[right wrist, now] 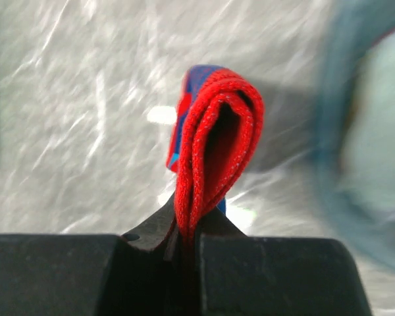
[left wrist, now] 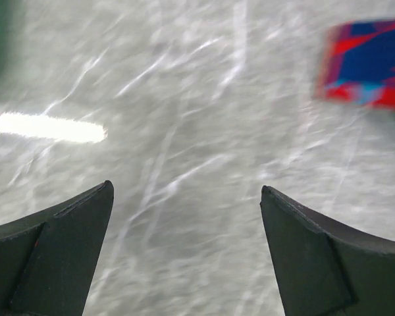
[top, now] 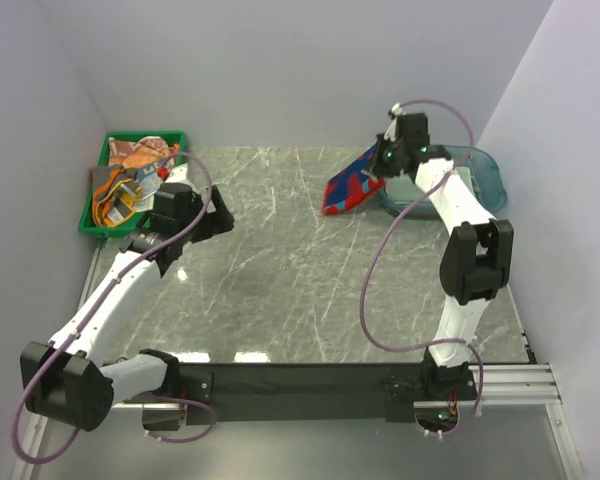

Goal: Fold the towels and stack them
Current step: Neatly place the folded towel into the bin

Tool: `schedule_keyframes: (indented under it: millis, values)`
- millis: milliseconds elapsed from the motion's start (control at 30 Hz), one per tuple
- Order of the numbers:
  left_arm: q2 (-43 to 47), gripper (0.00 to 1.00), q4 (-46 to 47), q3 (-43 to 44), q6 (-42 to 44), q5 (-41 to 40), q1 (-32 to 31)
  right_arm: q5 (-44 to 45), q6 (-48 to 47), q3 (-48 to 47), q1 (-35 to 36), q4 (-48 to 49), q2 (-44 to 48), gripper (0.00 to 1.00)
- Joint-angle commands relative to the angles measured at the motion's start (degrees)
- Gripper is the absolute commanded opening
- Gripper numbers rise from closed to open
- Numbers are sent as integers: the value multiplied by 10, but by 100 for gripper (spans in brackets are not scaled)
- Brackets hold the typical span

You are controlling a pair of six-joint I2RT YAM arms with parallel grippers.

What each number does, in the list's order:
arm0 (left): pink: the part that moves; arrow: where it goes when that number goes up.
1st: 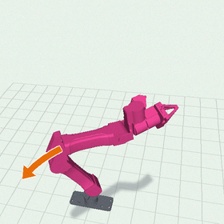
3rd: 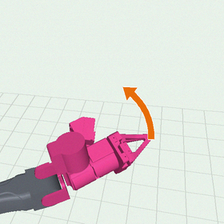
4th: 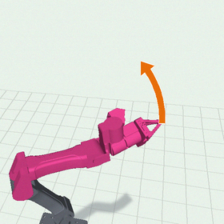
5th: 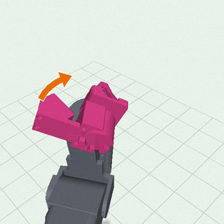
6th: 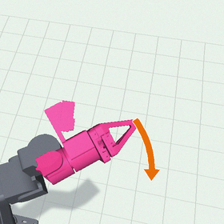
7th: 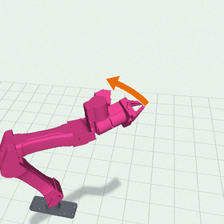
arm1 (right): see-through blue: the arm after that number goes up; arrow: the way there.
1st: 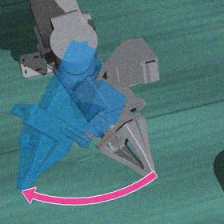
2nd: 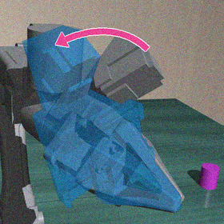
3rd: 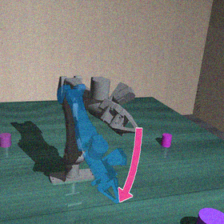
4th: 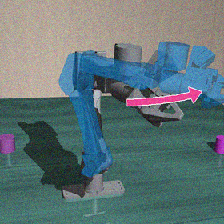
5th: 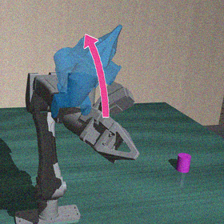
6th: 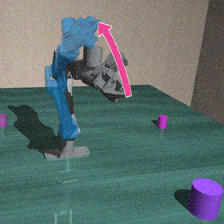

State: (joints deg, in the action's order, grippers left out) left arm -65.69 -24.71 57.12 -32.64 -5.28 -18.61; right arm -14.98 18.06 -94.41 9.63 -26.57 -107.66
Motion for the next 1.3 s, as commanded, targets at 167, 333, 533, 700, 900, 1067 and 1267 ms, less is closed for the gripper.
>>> schedule_keyframes:
  millis: [167,333,533,700,900,1067,1267]
  values:
    - [-10,99,-3,-49,43,74,71,57,-175,-261,-76,-213,-87,0]
    - [-34,99,1,-52,38,84,80,30,-220,-327,-126,-255,-125,0]
    - [-55,98,8,-55,34,84,90,4,-251,-279,-168,-223,-115,0]
    - [-70,98,12,-58,33,87,93,-2,-257,-270,-187,-206,-125,0]
    - [-87,97,12,-57,33,80,93,1,-274,-294,-195,-216,-140,0]
    - [-97,97,11,-54,33,77,93,4,-276,-293,-203,-212,-131,0]
    - [-103,97,12,-54,33,82,94,25,-281,-281,-210,-201,-118,0]
